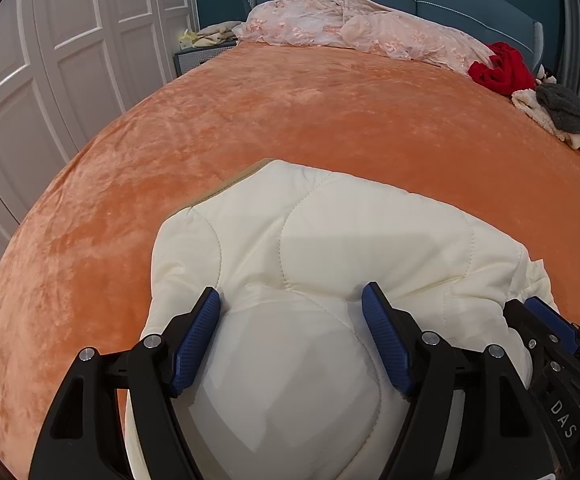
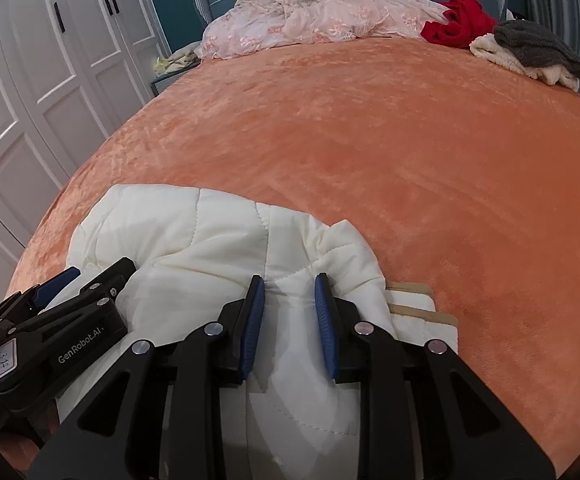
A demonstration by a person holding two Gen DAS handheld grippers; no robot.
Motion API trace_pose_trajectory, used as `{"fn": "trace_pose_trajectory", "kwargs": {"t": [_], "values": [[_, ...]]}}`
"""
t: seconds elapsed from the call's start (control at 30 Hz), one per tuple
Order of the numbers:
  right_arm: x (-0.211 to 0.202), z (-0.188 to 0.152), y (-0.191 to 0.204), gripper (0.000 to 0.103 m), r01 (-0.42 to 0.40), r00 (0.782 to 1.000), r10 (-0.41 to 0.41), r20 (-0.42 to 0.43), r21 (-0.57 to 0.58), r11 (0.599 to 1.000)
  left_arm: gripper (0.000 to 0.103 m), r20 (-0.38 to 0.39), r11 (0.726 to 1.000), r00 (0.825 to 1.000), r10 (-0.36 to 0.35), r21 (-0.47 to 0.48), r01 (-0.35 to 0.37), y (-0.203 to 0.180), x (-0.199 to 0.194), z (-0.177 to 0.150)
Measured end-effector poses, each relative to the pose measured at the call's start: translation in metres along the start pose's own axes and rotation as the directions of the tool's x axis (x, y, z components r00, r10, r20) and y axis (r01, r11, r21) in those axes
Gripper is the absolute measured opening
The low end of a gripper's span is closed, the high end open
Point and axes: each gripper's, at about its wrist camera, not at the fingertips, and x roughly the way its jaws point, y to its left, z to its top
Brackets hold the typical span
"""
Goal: Fold large clothes
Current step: 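Grasp the bundle edge with the left tool while the right tool grasps beside it, then press the bundle flat with both tools and open them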
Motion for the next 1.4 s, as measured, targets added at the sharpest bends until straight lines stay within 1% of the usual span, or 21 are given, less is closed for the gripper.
{"fn": "trace_pose_trajectory", "kwargs": {"t": [0.1, 0.13, 0.17, 0.2, 0.27, 0.3, 0.37, 0.4, 0.5, 0.53, 0.6, 0.7, 0.8, 0.87, 1.0, 1.27, 1.4], "values": [[-0.004, 0.003, 0.001, 0.025, -0.002, 1.0, 0.002, -0.019, -0.01, 1.0, 0.071, -0.006, 1.0, 1.0, 0.006, 0.004, -0.006, 0.003, -0.006, 0.002], [-0.013, 0.006, 0.002, 0.026, -0.005, 0.999, 0.005, -0.032, -0.013, 1.0, 0.071, -0.013, 1.0, 1.0, 0.001, 0.004, -0.001, 0.006, -0.012, 0.003], [-0.026, 0.008, 0.001, 0.026, -0.012, 0.999, 0.012, -0.035, -0.012, 1.0, 0.071, -0.009, 1.0, 1.0, 0.0, 0.001, 0.001, 0.009, -0.025, 0.003], [-0.048, 0.007, 0.0, 0.026, -0.026, 0.999, 0.025, -0.026, -0.013, 1.0, 0.071, -0.004, 1.0, 1.0, -0.009, 0.003, 0.009, 0.012, -0.036, 0.002], [-0.085, 0.001, 0.0, 0.027, -0.062, 0.998, 0.062, -0.022, -0.038, 0.997, 0.071, -0.001, 0.999, 0.999, -0.044, 0.015, 0.044, 0.018, -0.064, -0.006], [-0.099, -0.003, 0.0, 0.027, -0.066, 0.998, 0.065, -0.023, -0.057, 0.996, 0.07, 0.002, 0.998, 0.998, -0.062, 0.02, 0.062, 0.023, -0.082, -0.014], [-0.128, -0.022, -0.003, 0.027, -0.06, 0.998, 0.057, -0.041, -0.097, 0.993, 0.07, -0.009, 0.996, 0.997, -0.079, 0.032, 0.079, 0.029, -0.103, -0.028], [-0.134, -0.031, -0.005, 0.027, -0.066, 0.996, 0.06, -0.066, -0.1, 0.993, 0.07, -0.022, 0.996, 0.996, -0.085, 0.033, 0.086, 0.032, -0.112, -0.039], [-0.133, -0.052, -0.011, 0.026, -0.061, 0.988, 0.047, -0.145, -0.096, 0.993, 0.069, -0.077, 0.994, 0.992, -0.103, 0.021, 0.105, 0.034, -0.121, -0.066], [-0.129, -0.057, -0.014, 0.026, -0.059, 0.986, 0.043, -0.159, -0.095, 0.994, 0.069, -0.088, 0.994, 0.991, -0.101, 0.02, 0.104, 0.033, -0.121, -0.074], [-0.121, -0.068, -0.018, 0.025, -0.045, 0.983, 0.029, -0.183, -0.085, 0.995, 0.069, -0.079, 0.996, 0.993, -0.089, 0.018, 0.09, 0.032, -0.121, -0.083], [-0.11, -0.077, -0.024, 0.025, -0.037, 0.981, 0.025, -0.192, -0.057, 0.998, 0.07, -0.068, 0.997, 0.995, -0.074, 0.006, 0.075, 0.029, -0.115, -0.091], [-0.101, -0.082, -0.032, 0.025, -0.053, 0.98, 0.05, -0.194, -0.011, 0.999, 0.071, -0.039, 0.999, 0.998, -0.045, 0.023, 0.046, 0.024, -0.11, -0.095], [-0.098, -0.084, -0.033, 0.025, -0.052, 0.98, 0.05, -0.19, -0.006, 0.999, 0.071, -0.018, 0.999, 0.999, -0.028, 0.026, 0.028, 0.021, -0.107, -0.098], [-0.094, -0.09, -0.028, 0.024, -0.026, 0.986, 0.02, -0.165, -0.034, 0.999, 0.071, 0.001, 1.0, 1.0, -0.016, 0.02, 0.016, 0.02, -0.105, -0.102], [-0.093, -0.091, -0.022, 0.024, 0.007, 0.991, -0.015, -0.137, -0.06, 0.998, 0.071, 0.011, 1.0, 1.0, -0.006, 0.016, 0.006, 0.018, -0.103, -0.104], [-0.097, -0.088, -0.018, 0.025, 0.02, 0.989, -0.028, -0.143, -0.058, 0.998, 0.071, -0.005, 1.0, 1.0, -0.01, 0.006, 0.01, 0.02, -0.106, -0.1]]}}
